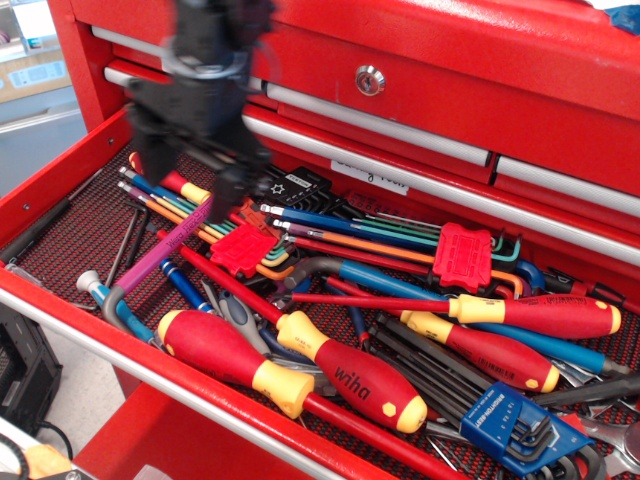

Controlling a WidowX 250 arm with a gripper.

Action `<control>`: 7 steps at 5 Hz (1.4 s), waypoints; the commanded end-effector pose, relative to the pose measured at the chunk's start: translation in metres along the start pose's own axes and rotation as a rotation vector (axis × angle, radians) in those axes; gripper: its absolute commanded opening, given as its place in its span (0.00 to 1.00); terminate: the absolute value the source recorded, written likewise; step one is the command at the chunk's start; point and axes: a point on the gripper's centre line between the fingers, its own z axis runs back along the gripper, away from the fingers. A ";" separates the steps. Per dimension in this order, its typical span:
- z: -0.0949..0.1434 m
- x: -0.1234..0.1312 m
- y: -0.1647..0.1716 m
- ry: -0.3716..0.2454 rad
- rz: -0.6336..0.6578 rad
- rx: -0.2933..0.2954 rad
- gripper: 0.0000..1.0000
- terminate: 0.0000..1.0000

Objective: Pick up violet Allen key

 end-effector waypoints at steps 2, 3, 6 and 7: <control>-0.034 -0.001 0.025 -0.033 -0.057 -0.072 1.00 0.00; -0.047 -0.008 0.030 -0.018 -0.074 -0.125 1.00 0.00; -0.077 -0.013 0.020 -0.015 -0.083 -0.189 1.00 0.00; -0.085 -0.014 0.011 -0.023 -0.070 -0.196 1.00 0.00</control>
